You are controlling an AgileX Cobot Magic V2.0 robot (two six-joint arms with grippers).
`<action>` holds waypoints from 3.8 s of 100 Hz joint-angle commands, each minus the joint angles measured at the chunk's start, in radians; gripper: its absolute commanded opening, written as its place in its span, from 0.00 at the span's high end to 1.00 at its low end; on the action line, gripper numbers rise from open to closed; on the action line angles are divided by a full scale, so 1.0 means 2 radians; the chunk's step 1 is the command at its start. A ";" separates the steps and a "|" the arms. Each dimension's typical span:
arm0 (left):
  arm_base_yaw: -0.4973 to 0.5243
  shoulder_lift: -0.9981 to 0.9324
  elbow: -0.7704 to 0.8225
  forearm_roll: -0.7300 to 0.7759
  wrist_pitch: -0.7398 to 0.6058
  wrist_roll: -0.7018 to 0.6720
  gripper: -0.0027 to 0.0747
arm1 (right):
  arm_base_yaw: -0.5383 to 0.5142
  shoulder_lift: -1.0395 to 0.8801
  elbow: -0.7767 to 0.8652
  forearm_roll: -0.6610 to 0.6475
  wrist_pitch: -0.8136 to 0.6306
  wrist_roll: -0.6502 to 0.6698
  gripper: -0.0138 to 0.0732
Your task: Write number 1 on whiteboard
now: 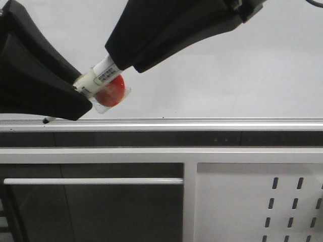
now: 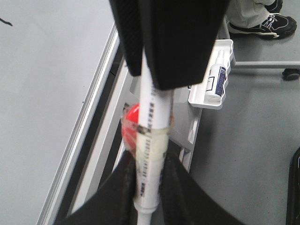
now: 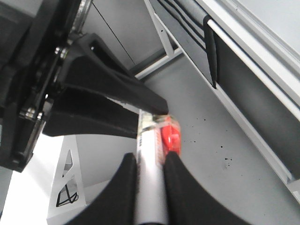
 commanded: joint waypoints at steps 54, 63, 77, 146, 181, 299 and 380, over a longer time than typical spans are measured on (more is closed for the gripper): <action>-0.003 0.001 -0.016 -0.109 -0.101 -0.010 0.99 | -0.005 -0.019 -0.016 0.005 -0.058 -0.003 0.27; -0.003 0.001 -0.012 -0.133 -0.107 -0.010 0.99 | -0.008 -0.030 -0.017 0.002 -0.077 -0.003 0.28; -0.002 0.001 0.018 -0.212 -0.180 -0.010 0.99 | -0.016 -0.061 -0.017 -0.014 -0.100 -0.003 0.29; -0.012 0.047 0.137 -0.380 -0.493 -0.010 0.99 | -0.070 -0.183 -0.016 -0.056 -0.032 -0.001 0.90; -0.082 0.176 0.137 -0.400 -0.685 -0.038 0.99 | -0.070 -0.244 0.054 -0.118 -0.109 0.050 0.91; -0.070 0.285 0.107 -0.390 -0.843 -0.159 0.99 | -0.070 -0.342 0.163 -0.137 -0.192 0.050 0.91; 0.045 0.230 0.107 -0.311 -0.843 -0.144 0.99 | -0.070 -0.342 0.163 -0.137 -0.195 0.050 0.91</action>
